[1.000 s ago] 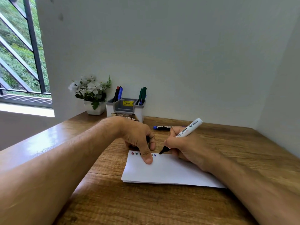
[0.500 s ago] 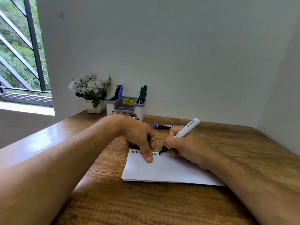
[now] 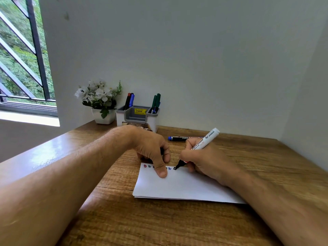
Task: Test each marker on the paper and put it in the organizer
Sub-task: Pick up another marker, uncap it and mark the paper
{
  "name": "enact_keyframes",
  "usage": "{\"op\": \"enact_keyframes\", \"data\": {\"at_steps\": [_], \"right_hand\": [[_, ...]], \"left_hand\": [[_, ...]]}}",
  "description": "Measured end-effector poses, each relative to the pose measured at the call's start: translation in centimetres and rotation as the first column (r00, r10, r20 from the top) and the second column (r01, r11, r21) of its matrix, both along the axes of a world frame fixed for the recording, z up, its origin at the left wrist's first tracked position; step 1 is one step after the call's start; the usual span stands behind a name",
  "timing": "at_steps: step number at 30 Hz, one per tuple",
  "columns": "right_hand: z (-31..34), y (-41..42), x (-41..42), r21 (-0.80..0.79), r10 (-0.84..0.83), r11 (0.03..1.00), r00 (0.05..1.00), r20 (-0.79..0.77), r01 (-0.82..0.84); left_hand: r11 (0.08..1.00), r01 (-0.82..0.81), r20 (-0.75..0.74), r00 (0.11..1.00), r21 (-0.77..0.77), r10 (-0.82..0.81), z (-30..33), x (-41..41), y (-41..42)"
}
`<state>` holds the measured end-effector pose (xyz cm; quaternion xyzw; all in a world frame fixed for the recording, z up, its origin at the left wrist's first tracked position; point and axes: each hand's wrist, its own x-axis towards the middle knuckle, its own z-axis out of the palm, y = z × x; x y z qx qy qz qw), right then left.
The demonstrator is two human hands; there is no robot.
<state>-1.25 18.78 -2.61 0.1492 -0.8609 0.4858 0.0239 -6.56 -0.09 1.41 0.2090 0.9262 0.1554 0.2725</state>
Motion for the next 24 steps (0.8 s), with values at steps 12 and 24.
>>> {"op": "enact_keyframes", "data": {"at_steps": [12, 24], "right_hand": [[0.2, -0.1, 0.3, 0.015, 0.006, 1.000, 1.000, 0.014, -0.006], [1.1, 0.3, 0.3, -0.461, -0.048, 0.887, 0.995, -0.090, 0.001]], "left_hand": [[1.000, 0.006, -0.008, 1.000, -0.013, -0.006, 0.1, 0.2, 0.0], [0.981, -0.016, 0.031, 0.999, 0.195, 0.010, 0.1, 0.2, -1.5]]}}
